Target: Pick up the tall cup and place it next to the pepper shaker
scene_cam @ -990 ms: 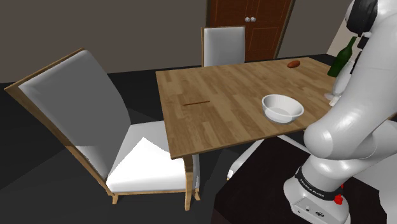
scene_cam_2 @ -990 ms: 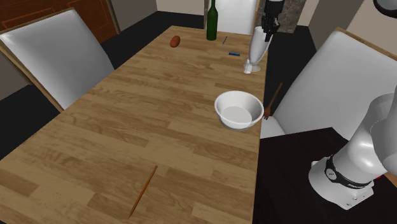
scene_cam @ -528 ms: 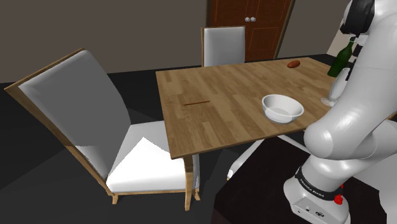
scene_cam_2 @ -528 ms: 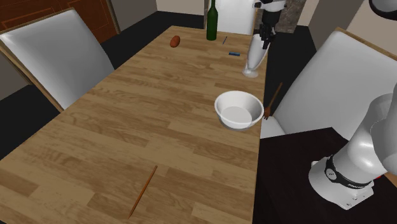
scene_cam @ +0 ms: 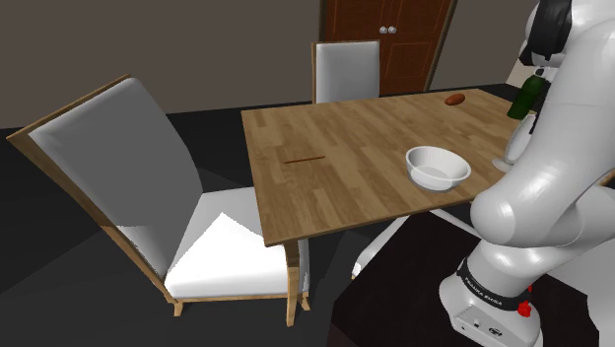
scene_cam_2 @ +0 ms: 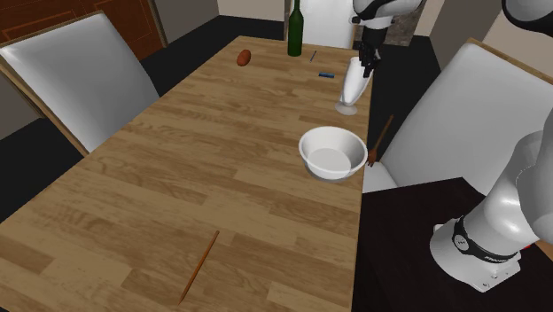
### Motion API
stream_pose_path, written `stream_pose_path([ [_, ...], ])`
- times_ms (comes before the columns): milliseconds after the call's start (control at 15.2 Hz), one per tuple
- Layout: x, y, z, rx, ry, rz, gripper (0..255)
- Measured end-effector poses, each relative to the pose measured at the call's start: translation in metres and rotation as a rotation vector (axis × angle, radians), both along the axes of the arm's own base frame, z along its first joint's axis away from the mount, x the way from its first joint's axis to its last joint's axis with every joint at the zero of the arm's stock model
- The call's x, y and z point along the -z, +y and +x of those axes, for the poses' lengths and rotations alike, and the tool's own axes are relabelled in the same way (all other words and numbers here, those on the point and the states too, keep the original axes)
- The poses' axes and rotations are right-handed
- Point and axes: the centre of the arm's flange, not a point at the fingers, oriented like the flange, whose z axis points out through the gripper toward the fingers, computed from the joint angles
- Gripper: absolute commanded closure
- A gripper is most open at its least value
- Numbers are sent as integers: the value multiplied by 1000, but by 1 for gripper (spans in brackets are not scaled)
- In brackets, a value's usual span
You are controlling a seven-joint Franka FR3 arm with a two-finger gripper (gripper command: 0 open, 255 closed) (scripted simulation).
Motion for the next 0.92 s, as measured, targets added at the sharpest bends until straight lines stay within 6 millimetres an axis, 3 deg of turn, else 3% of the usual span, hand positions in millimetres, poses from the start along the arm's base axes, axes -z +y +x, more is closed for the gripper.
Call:
stream_pose_path([
  [330, 1, 0, 0, 0, 0, 0, 255],
  [396, 1, 0, 0, 0, 0, 0, 0],
  [792, 1, 0, 0, 0, 0, -1, 0],
  [924, -15, -1, 3, 0, -1, -2, 0],
])
